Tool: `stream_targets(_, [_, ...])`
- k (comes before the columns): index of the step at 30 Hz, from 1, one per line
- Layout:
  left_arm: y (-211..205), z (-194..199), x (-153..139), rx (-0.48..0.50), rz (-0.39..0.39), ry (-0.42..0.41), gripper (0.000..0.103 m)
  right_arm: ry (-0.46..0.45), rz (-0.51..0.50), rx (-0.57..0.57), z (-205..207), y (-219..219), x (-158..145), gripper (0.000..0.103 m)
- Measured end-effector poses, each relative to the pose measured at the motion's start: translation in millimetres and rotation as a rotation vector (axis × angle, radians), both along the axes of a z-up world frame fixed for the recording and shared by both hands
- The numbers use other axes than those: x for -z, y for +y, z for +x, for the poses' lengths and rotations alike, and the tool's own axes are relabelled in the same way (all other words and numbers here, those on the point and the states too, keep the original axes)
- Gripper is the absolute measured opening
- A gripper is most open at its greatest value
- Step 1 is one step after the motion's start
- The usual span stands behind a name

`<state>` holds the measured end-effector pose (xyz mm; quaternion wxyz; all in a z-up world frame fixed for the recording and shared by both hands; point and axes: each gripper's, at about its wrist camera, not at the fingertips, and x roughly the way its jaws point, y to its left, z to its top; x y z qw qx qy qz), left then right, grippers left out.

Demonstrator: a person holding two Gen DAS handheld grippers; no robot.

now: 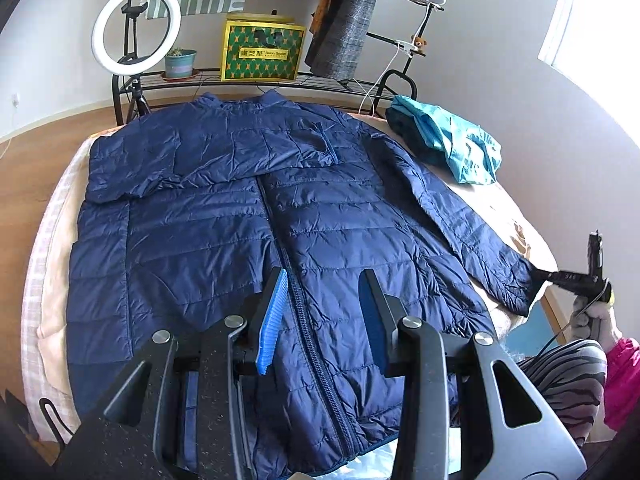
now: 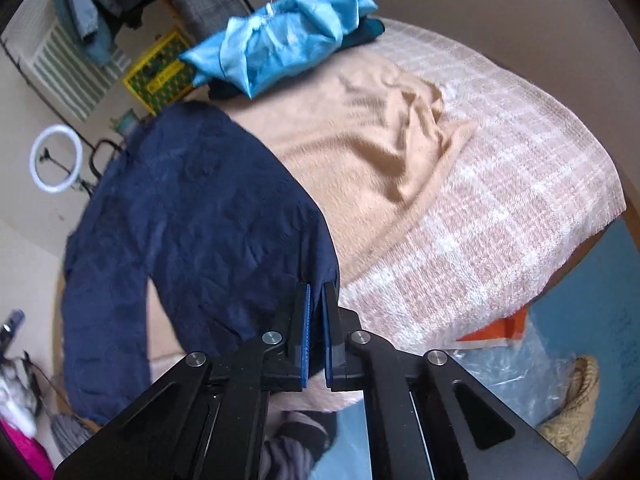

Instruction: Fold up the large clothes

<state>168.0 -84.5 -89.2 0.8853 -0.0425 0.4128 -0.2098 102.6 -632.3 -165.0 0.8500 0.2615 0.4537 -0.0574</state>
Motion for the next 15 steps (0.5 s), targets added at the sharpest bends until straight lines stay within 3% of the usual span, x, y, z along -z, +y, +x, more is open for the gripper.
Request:
stream_targets(8, [24.5, 4.2, -3.4, -0.035, -0.025, -0.012, 0.037, -0.159, -0.004, -0.100, 19.8, 51.0, -80.9, 0.004])
stream_targets(15, [46.3, 5.7, 1.0, -0.063, -0.047, -0.008, 0.037, -0.228, -0.033, -0.301, 69.5, 146.7, -128.5, 0.004])
